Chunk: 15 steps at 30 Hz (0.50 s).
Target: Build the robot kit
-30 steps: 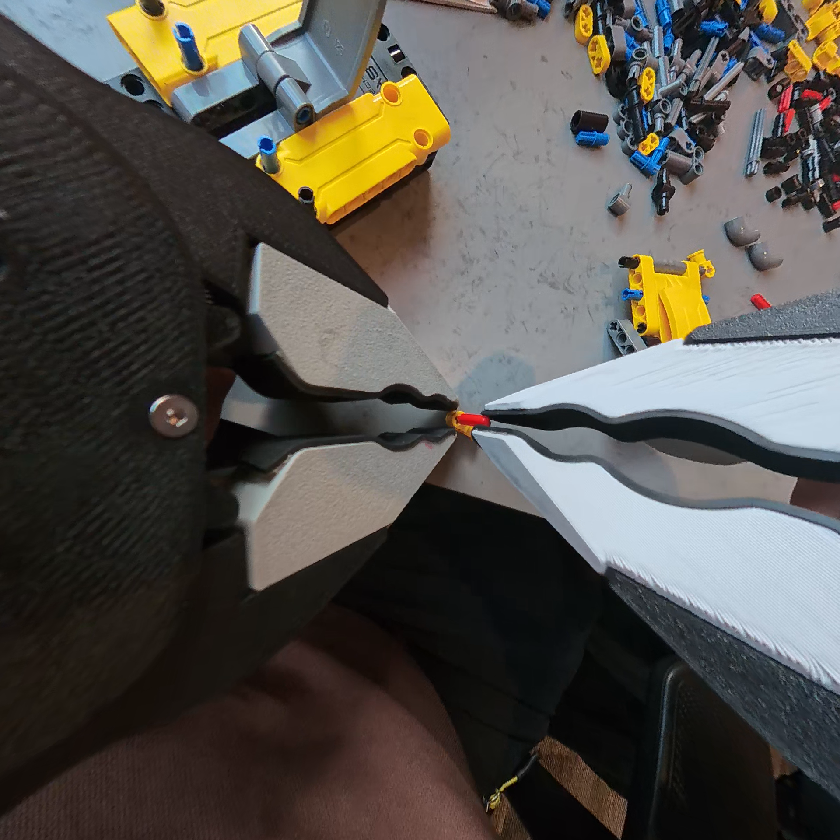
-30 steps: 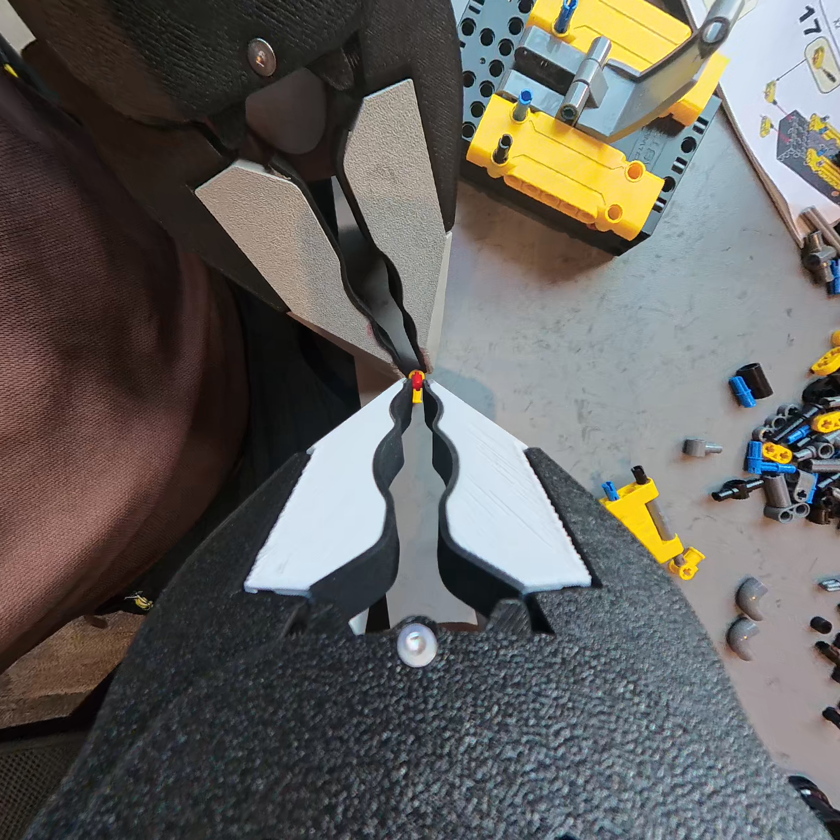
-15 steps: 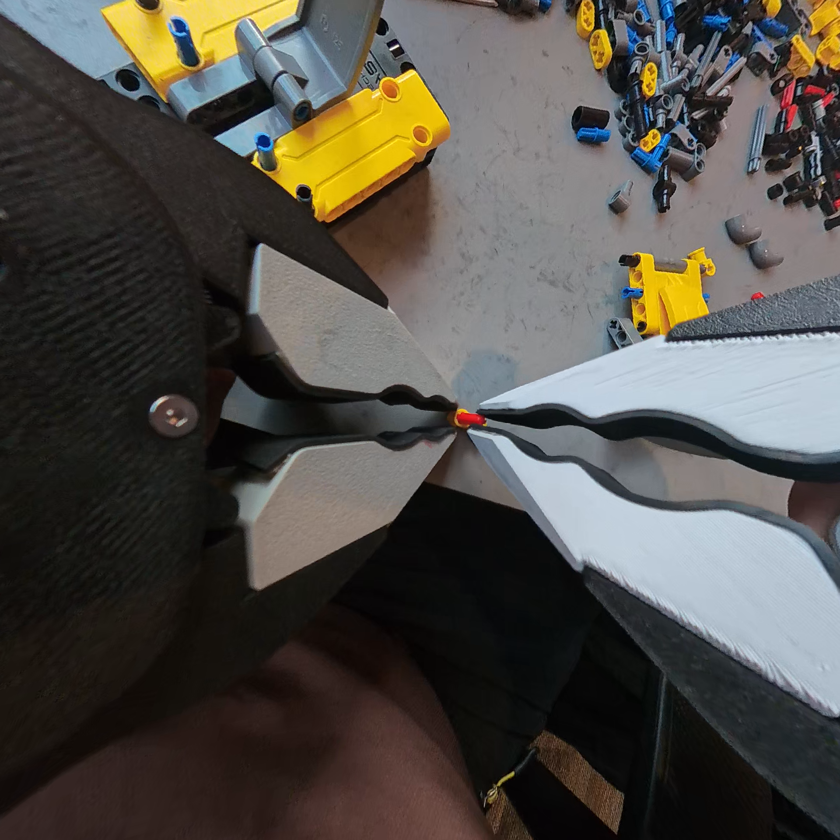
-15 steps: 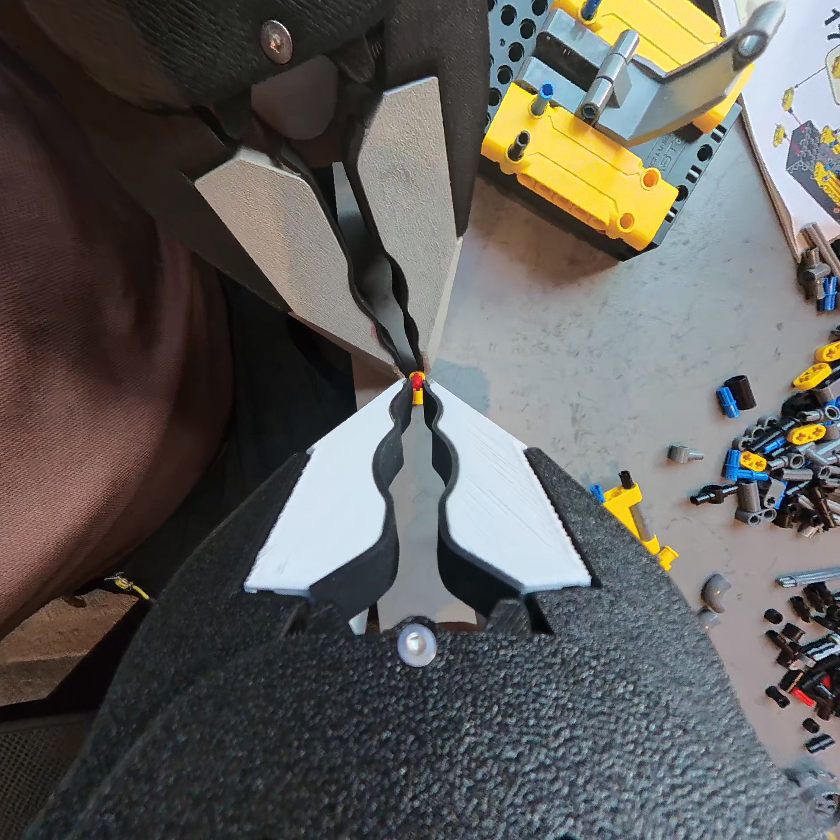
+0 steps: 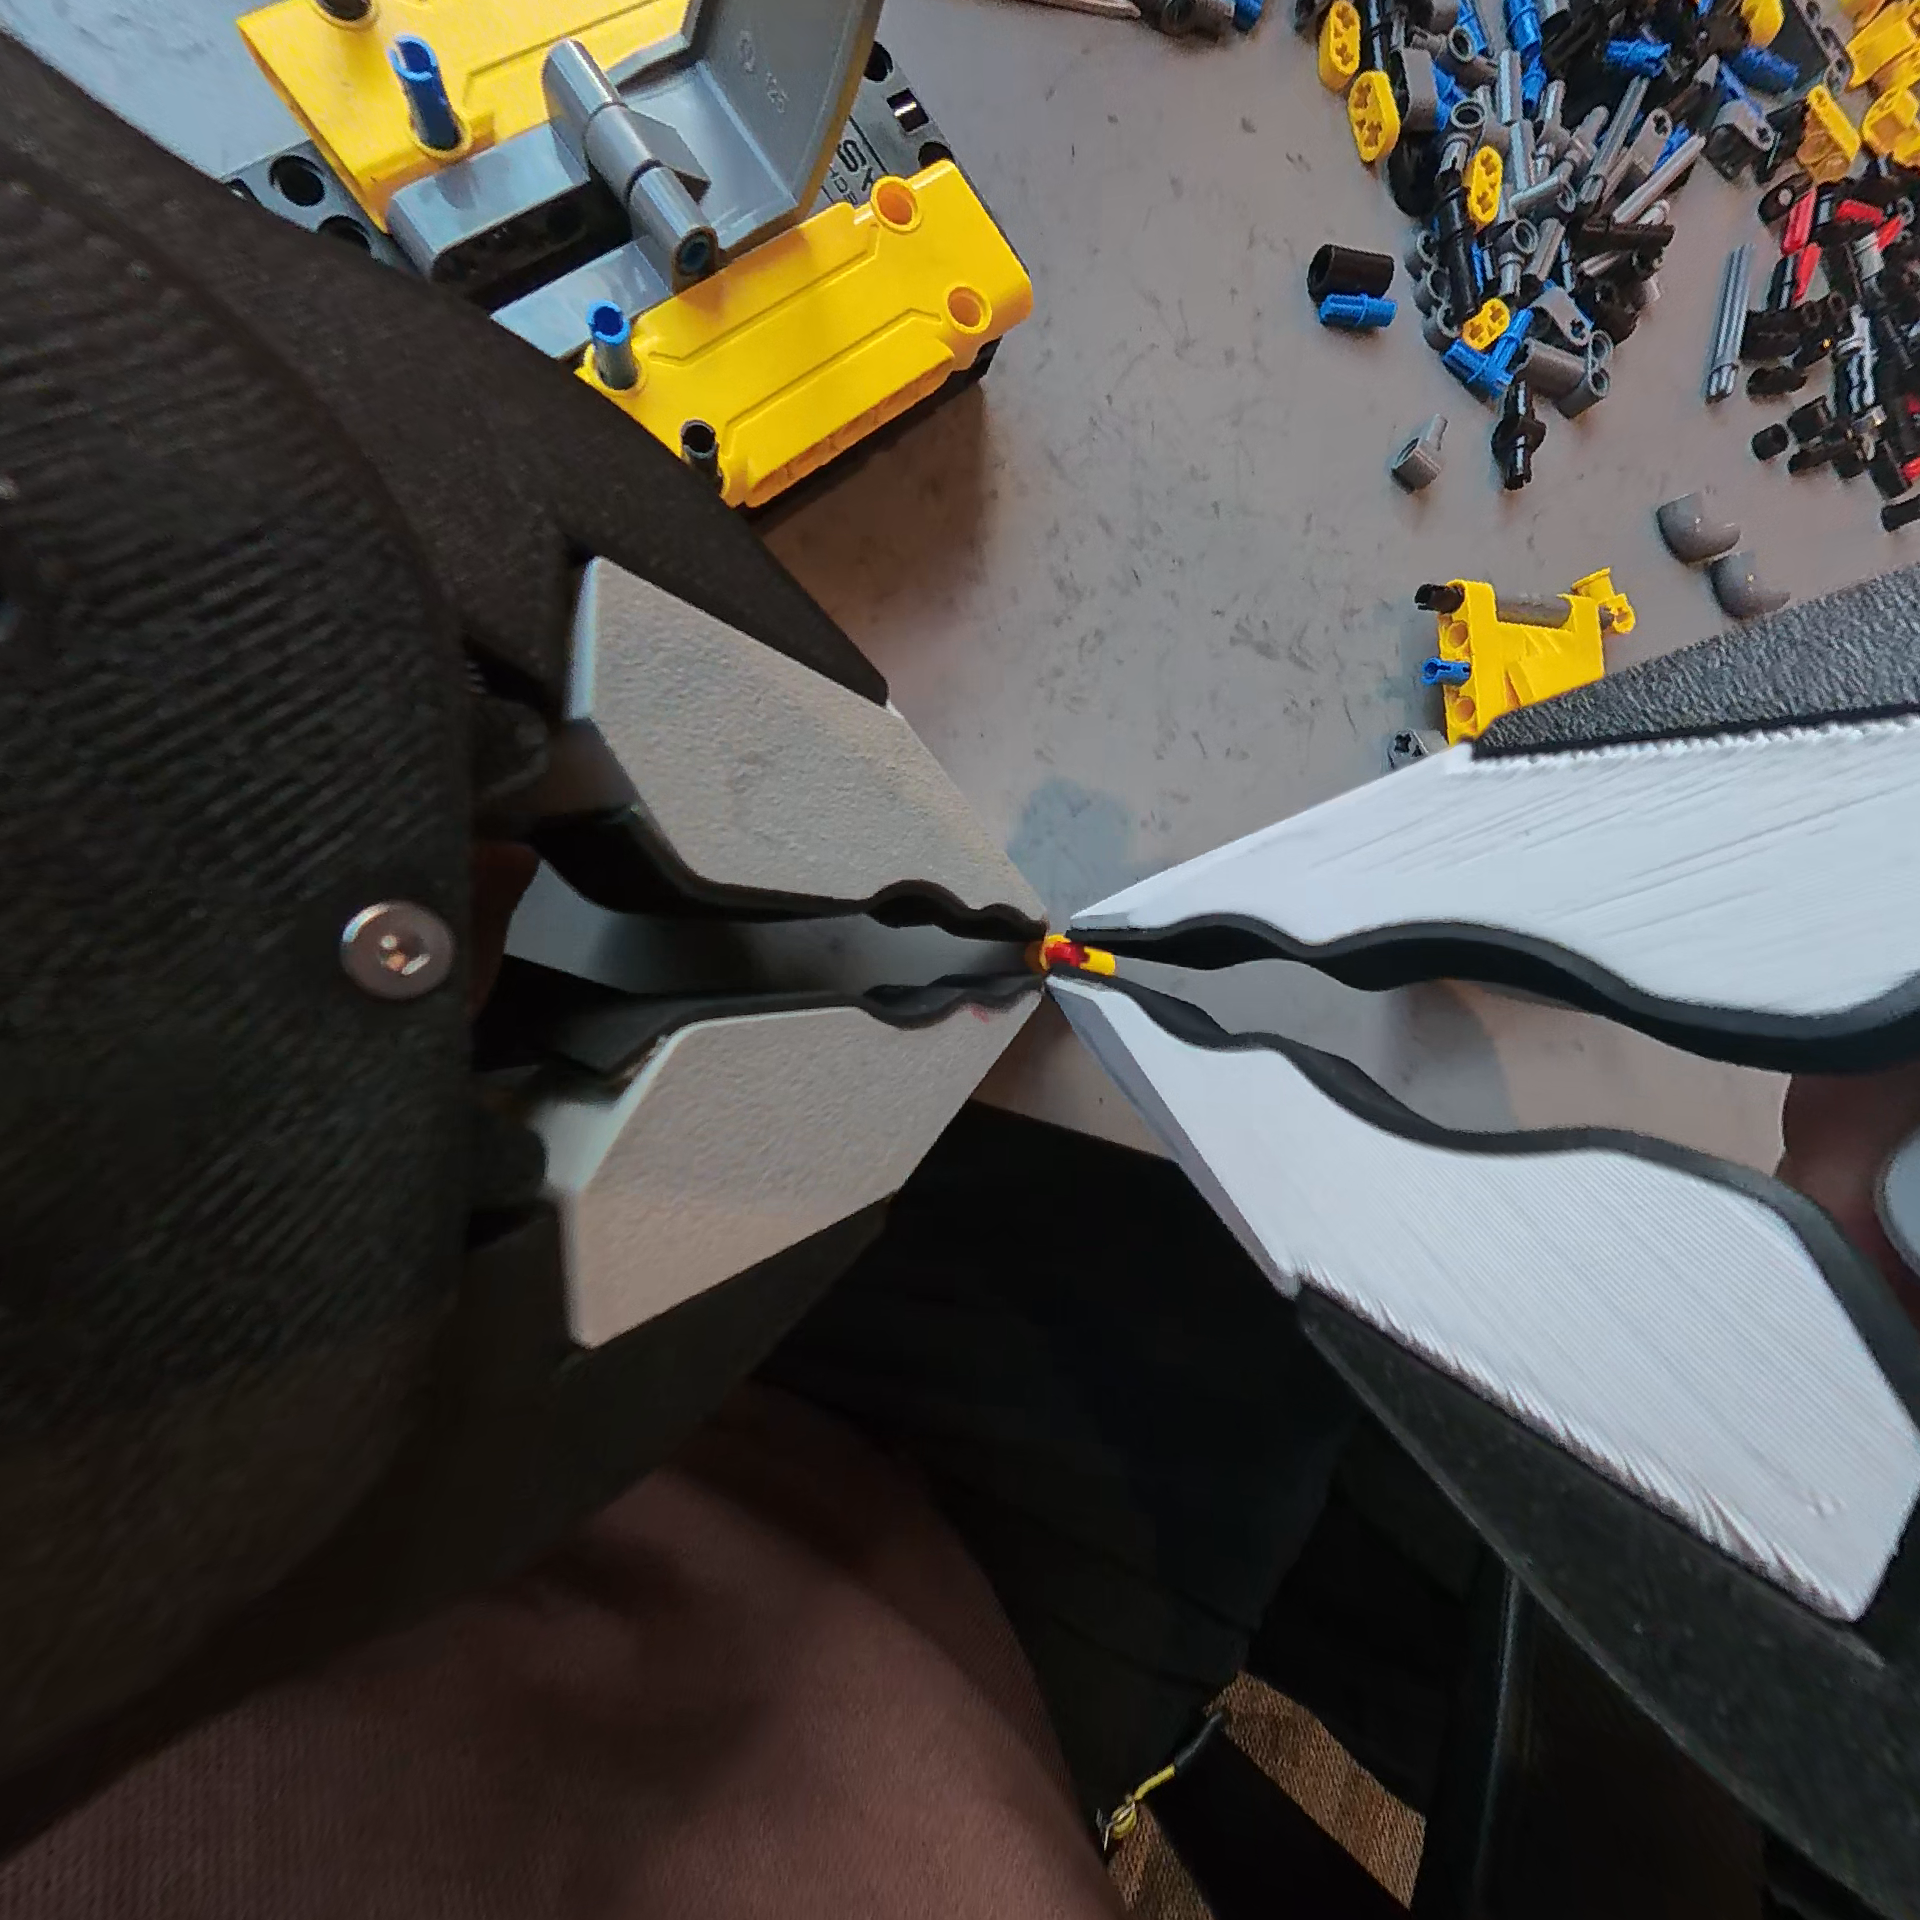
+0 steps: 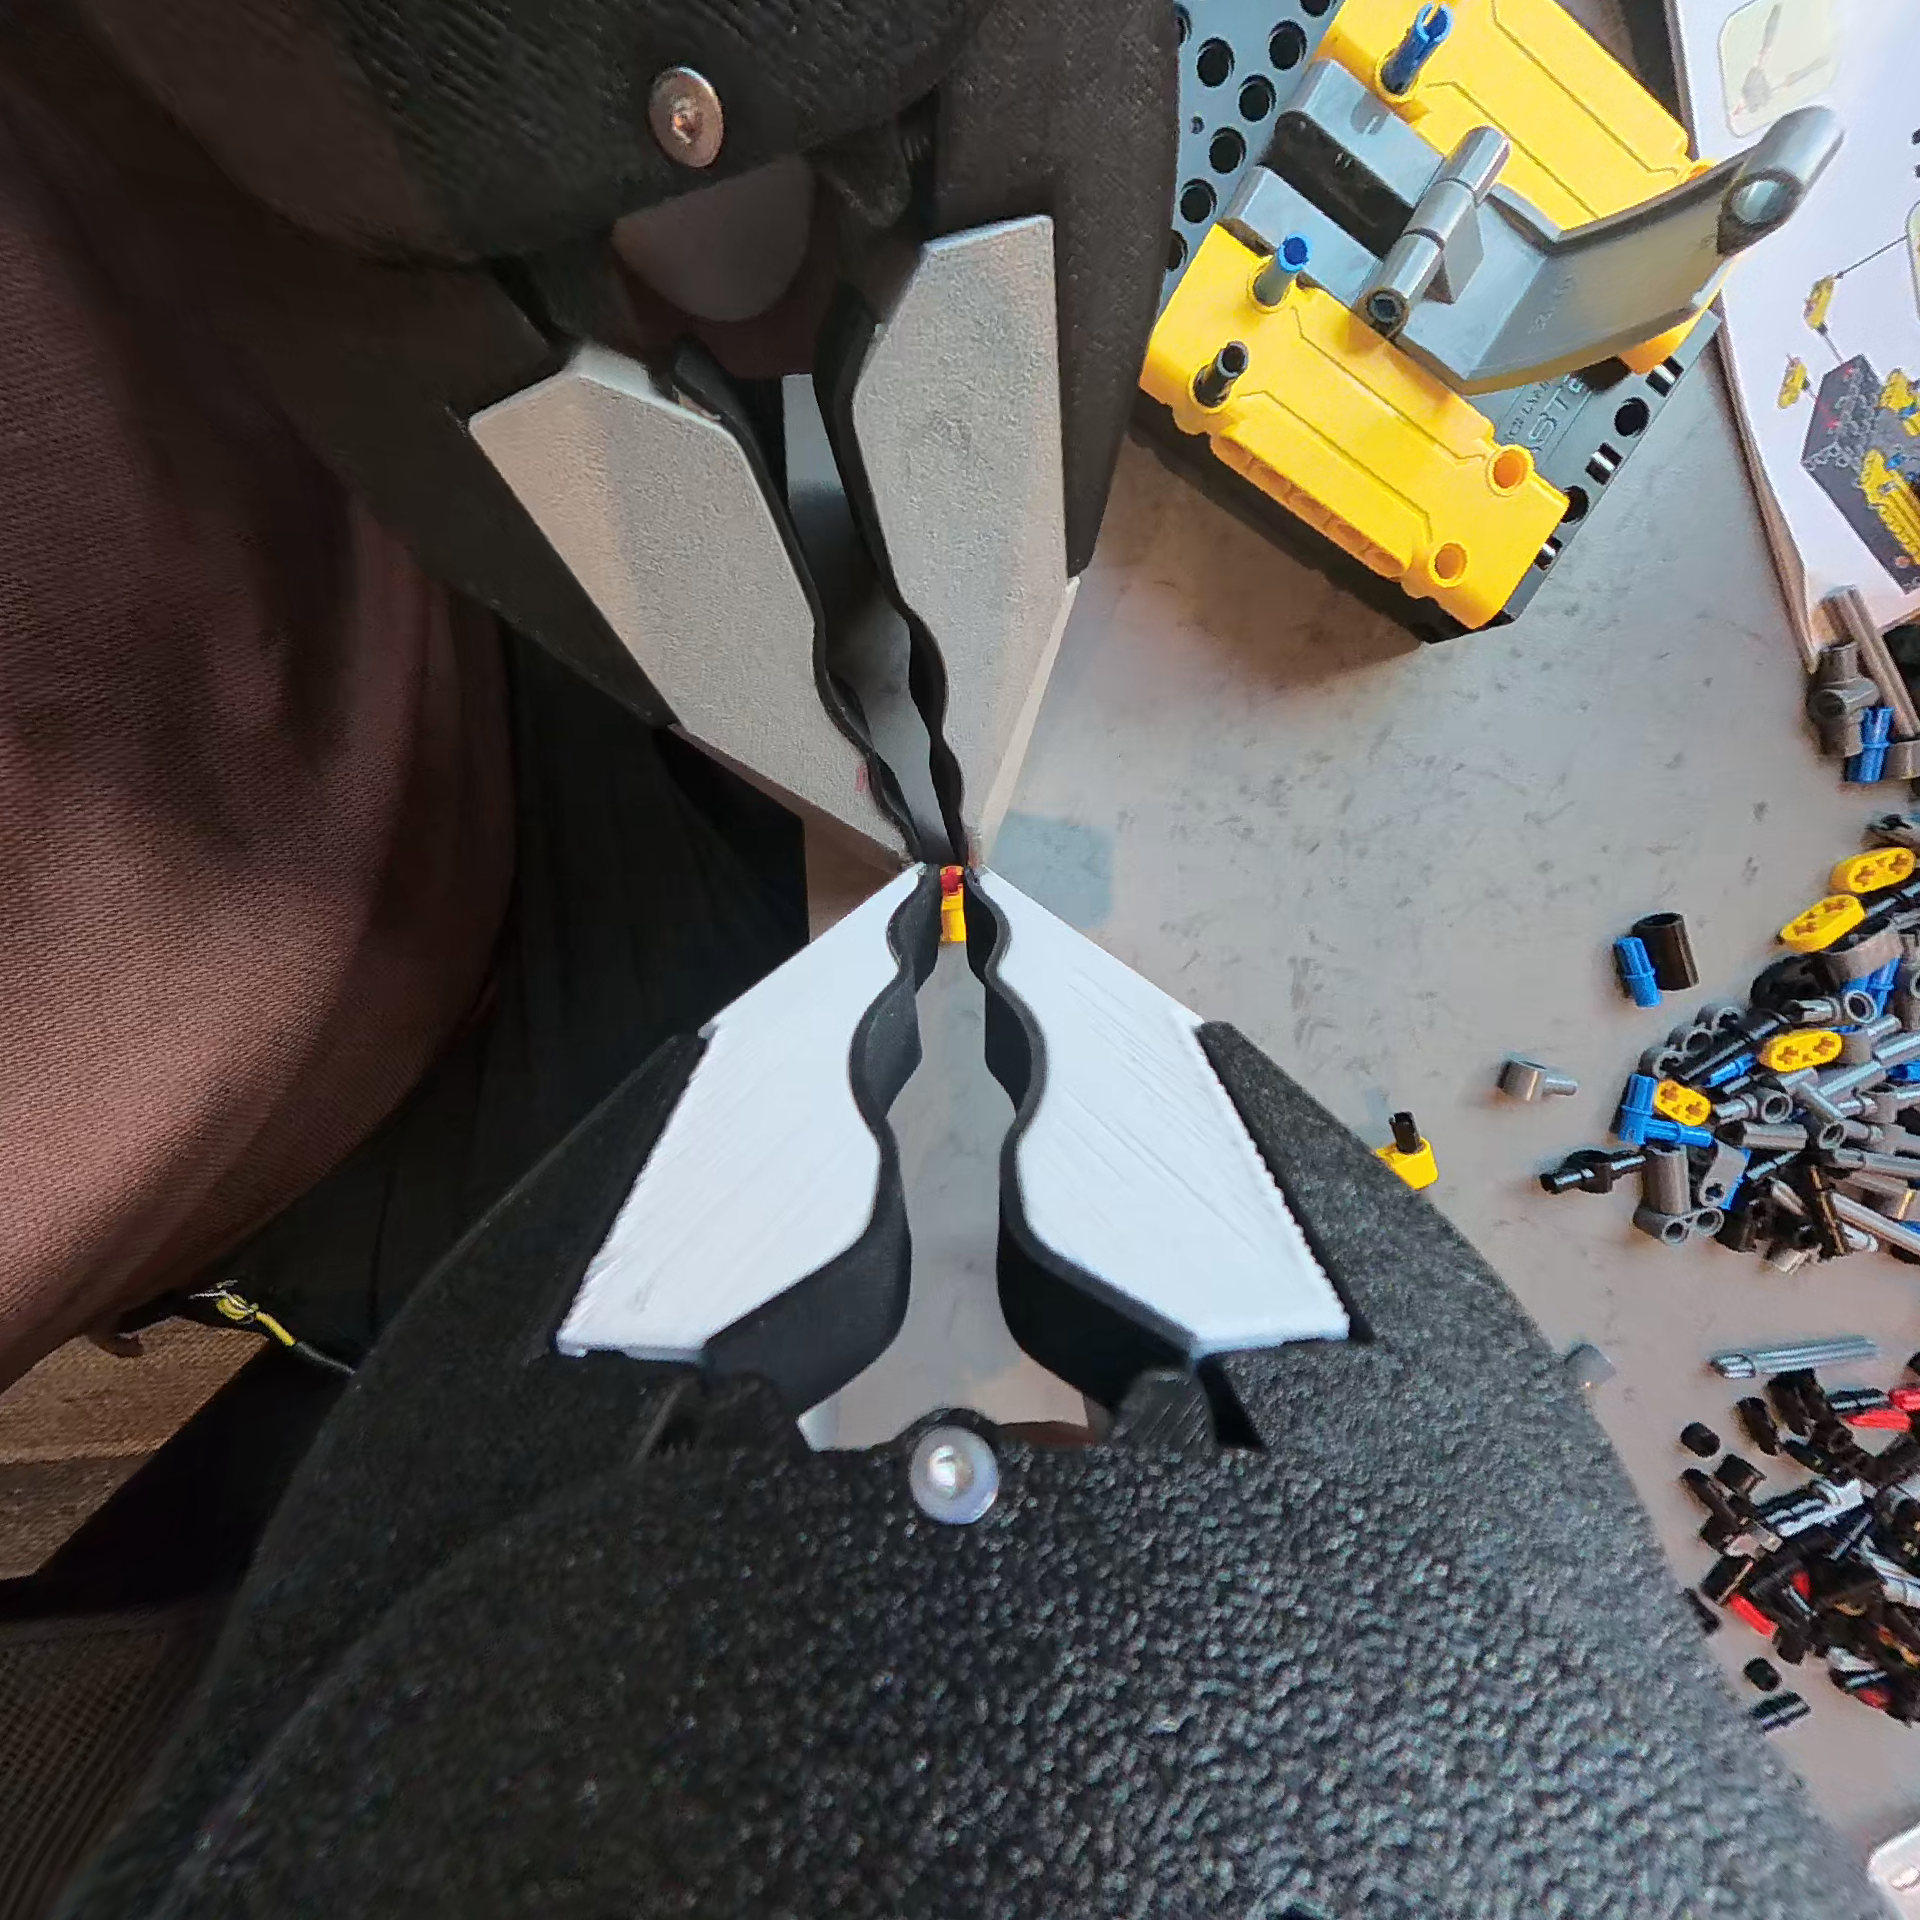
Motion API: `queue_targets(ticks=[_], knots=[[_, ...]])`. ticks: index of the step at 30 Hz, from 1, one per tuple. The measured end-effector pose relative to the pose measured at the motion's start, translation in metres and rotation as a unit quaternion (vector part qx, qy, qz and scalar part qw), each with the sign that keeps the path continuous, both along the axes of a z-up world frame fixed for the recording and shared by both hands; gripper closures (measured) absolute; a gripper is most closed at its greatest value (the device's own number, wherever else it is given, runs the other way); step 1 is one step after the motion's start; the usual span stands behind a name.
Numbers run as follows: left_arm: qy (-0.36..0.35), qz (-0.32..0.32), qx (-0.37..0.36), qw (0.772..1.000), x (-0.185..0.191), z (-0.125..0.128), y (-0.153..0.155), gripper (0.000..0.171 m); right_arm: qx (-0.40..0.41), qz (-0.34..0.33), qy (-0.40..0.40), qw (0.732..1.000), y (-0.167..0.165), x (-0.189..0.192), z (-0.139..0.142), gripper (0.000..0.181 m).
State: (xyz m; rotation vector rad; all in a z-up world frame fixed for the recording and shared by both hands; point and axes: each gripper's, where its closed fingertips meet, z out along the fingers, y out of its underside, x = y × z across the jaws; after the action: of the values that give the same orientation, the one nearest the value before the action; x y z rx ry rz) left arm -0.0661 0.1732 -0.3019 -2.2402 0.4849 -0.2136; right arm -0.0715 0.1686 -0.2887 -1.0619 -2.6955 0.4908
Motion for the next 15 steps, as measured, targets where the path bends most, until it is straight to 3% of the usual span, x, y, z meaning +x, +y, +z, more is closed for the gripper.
queue_targets(ticks=[1, 15], knots=[[0.0, 0.0, 0.0, 1.0, 0.0, 0.0, 0.0, 0.168, 0.001, 0.002, 0.003, 1.0, -0.0002, 0.0, -0.0001, 0.177], [-0.002, 0.0, -0.001, 1.0, 0.0002, 0.0, -0.0002, 0.169, -0.017, -0.005, 0.013, 1.0, 0.0014, 0.0015, -0.0019, 0.177]])
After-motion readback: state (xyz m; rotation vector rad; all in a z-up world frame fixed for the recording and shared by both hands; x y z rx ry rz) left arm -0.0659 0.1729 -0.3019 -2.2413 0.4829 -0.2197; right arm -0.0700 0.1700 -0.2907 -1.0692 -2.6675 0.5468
